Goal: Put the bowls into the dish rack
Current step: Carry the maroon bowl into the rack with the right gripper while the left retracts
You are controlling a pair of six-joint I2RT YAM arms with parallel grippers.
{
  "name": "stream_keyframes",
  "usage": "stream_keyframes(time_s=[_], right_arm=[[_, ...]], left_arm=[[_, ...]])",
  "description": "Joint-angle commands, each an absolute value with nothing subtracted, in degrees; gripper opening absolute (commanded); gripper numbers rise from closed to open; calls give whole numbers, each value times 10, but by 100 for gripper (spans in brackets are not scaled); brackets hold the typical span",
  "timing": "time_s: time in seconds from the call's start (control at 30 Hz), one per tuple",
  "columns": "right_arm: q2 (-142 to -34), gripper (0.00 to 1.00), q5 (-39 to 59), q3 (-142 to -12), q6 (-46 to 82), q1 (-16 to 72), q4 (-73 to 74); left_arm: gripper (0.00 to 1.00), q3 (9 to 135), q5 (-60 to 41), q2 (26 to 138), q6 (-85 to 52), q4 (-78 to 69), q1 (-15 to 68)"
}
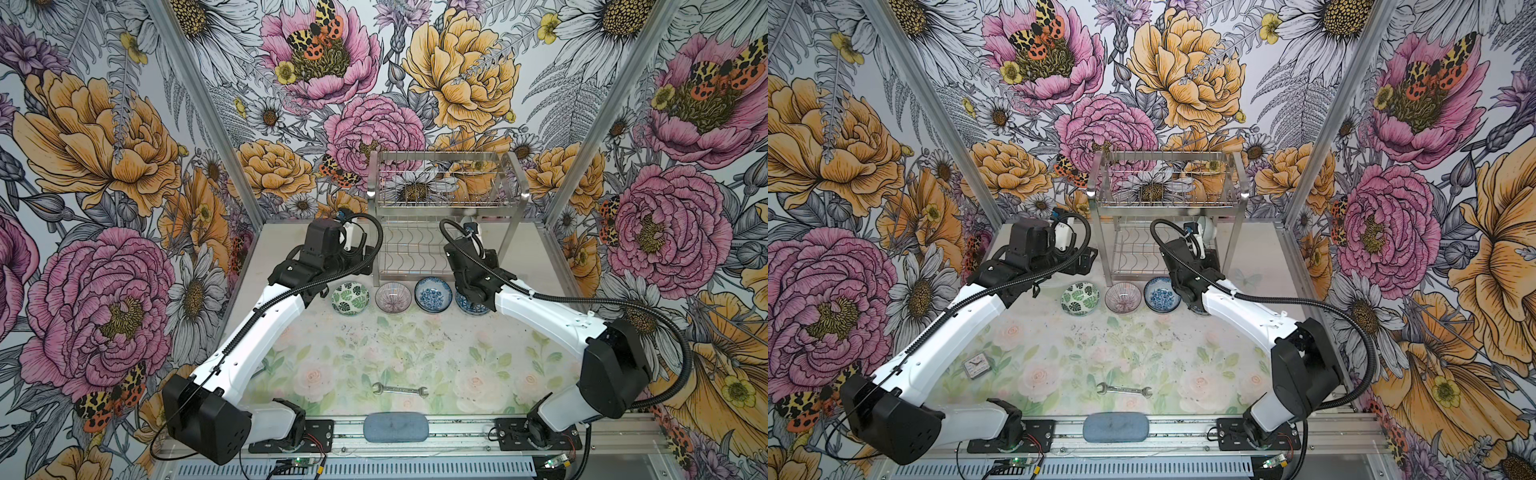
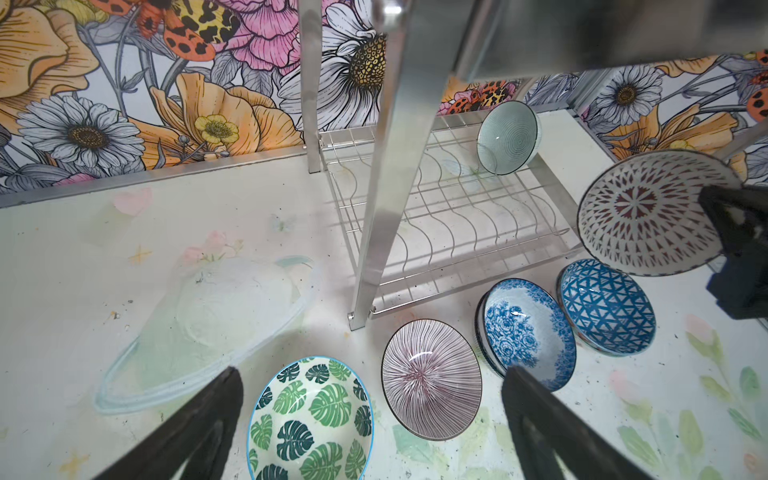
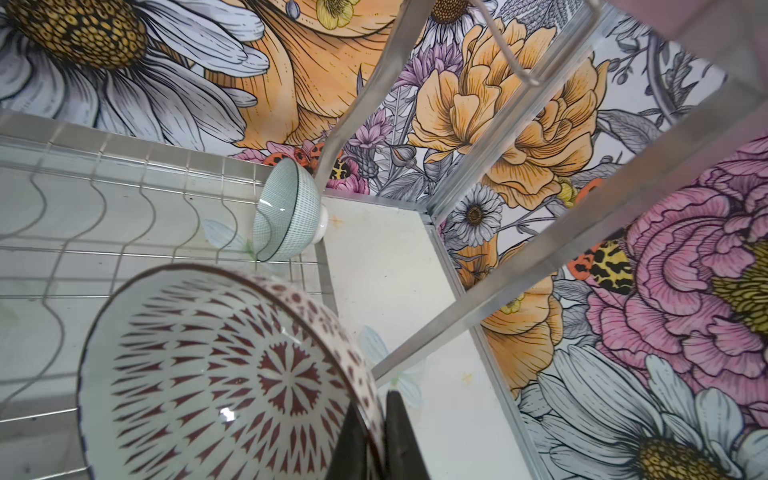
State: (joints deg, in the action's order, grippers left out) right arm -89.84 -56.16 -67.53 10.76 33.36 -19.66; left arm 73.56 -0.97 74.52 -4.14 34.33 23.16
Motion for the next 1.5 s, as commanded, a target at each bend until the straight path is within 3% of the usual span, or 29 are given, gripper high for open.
stream_keyframes(time_s=[0.0,0.9,1.47], right_arm=[[-922,0,-646,-699,66,326,-137],[-1129,0,-710,-731,-261,265,189],[-1188,0,-725,-736,-341,250,256]], left_arm=[[99,735,-52,740,-24,352,220],[99,722,-33,742,-33,353,213],[99,723,-41,733,-23,351,216]])
